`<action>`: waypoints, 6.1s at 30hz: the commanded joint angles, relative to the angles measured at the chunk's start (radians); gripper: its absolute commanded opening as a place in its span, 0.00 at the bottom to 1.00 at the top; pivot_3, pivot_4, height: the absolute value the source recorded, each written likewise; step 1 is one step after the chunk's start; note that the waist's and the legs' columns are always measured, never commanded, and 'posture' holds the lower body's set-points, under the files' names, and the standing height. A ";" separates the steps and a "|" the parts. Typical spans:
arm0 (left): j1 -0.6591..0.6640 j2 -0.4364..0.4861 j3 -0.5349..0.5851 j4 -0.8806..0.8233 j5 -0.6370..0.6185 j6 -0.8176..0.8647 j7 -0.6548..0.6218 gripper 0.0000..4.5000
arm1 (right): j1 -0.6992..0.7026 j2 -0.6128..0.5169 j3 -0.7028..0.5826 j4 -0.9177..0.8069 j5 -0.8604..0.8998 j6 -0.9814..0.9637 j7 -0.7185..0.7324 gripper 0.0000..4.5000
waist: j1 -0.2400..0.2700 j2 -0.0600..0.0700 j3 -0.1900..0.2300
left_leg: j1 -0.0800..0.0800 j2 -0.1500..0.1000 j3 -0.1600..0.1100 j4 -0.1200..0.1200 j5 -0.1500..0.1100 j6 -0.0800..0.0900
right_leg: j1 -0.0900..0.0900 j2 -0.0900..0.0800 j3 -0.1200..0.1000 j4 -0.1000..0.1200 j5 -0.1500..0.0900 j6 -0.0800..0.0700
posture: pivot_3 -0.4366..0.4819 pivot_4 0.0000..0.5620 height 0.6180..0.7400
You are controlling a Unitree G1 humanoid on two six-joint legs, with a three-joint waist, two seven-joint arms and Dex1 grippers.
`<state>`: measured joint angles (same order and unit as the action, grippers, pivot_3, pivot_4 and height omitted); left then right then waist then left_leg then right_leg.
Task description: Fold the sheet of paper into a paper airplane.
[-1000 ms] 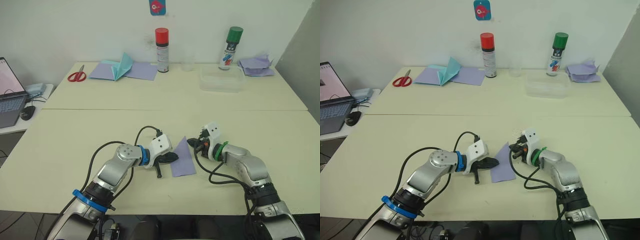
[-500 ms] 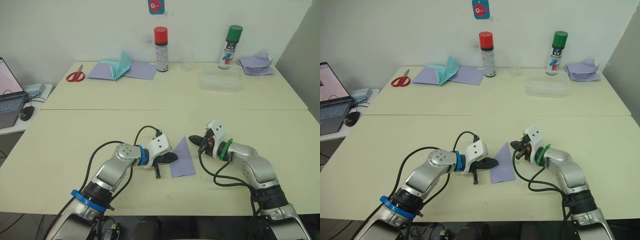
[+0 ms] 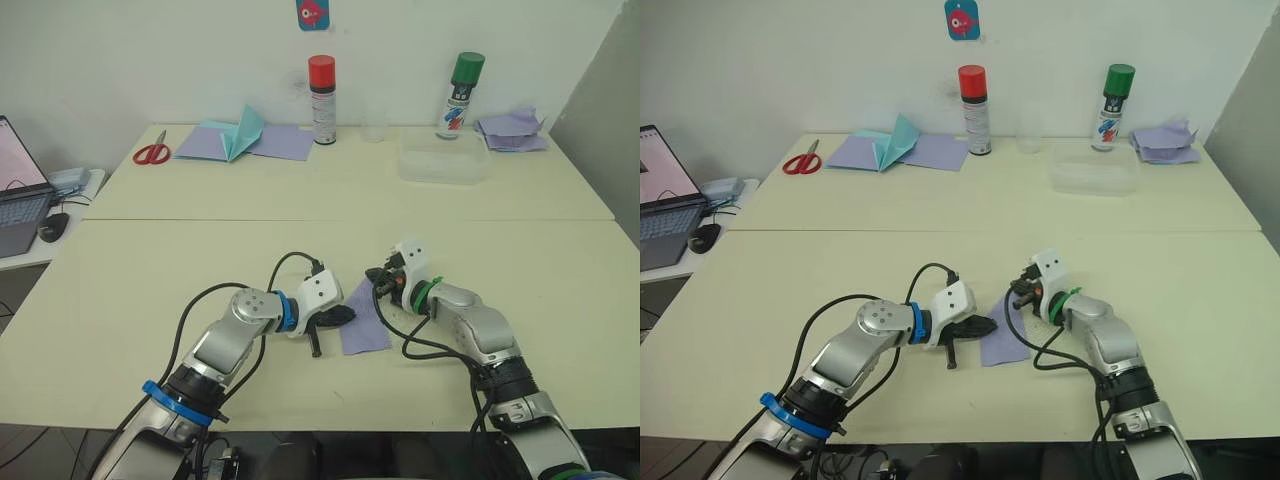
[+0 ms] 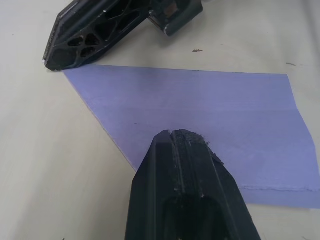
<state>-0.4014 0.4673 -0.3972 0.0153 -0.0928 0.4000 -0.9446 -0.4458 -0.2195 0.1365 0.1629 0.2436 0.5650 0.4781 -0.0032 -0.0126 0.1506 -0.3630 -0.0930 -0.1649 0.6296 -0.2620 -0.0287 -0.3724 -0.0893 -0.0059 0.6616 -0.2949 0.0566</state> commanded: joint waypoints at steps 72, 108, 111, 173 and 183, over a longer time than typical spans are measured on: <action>-0.603 -0.119 0.020 1.140 0.302 -1.402 -0.302 0.60 | 0.137 -0.219 0.205 -0.275 -0.013 0.094 0.272 0.00 | -0.023 -0.008 0.008 | -0.007 0.000 0.000 0.000 0.000 0.000 | -0.002 0.000 -0.003 0.000 0.000 0.002 | 0.48 0.27 1.00; -0.456 -0.043 0.207 1.040 0.144 -0.998 -0.346 0.01 | 0.085 -0.218 0.048 -0.467 0.203 0.189 0.355 0.00 | -0.030 -0.008 0.009 | -0.020 -0.001 -0.003 0.015 0.002 -0.003 | -0.018 0.000 -0.004 0.019 0.001 0.001 | 0.48 0.27 1.00; -0.393 -0.022 0.221 0.932 0.120 -0.896 -0.342 0.01 | 0.079 -0.243 0.043 -0.467 0.206 0.188 0.360 0.00 | -0.030 -0.008 0.009 | -0.021 -0.001 -0.004 0.014 0.001 -0.002 | -0.018 0.000 -0.004 0.018 0.001 0.001 | 0.48 0.27 1.00; -0.465 0.006 0.167 0.918 0.121 -1.007 -0.459 0.01 | 0.113 -0.301 -0.030 -0.533 0.273 0.206 0.316 0.00 | -0.030 -0.005 0.013 | -0.023 -0.013 -0.022 0.016 0.003 -0.006 | -0.017 -0.002 -0.003 0.019 0.001 0.000 | 0.48 0.27 1.00; -0.062 0.194 0.221 0.183 0.077 -0.527 -0.336 0.01 | 0.122 -0.445 -0.073 -0.560 0.315 0.144 0.487 0.00 | -0.030 -0.005 0.012 | -0.021 -0.013 -0.026 0.015 0.003 -0.006 | -0.017 -0.002 -0.002 0.019 0.001 0.000 | 0.48 0.27 1.00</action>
<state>-0.4806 0.6363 -0.1840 0.2911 -0.0113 -0.1665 -1.2927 -0.3240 -0.6512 0.0778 -0.3592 0.5338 0.7329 0.9310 -0.0329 -0.0172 0.1629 -0.3843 -0.1059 -0.1904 0.6445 -0.2592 -0.0351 -0.3892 -0.0910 -0.0077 0.6803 -0.2939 0.0569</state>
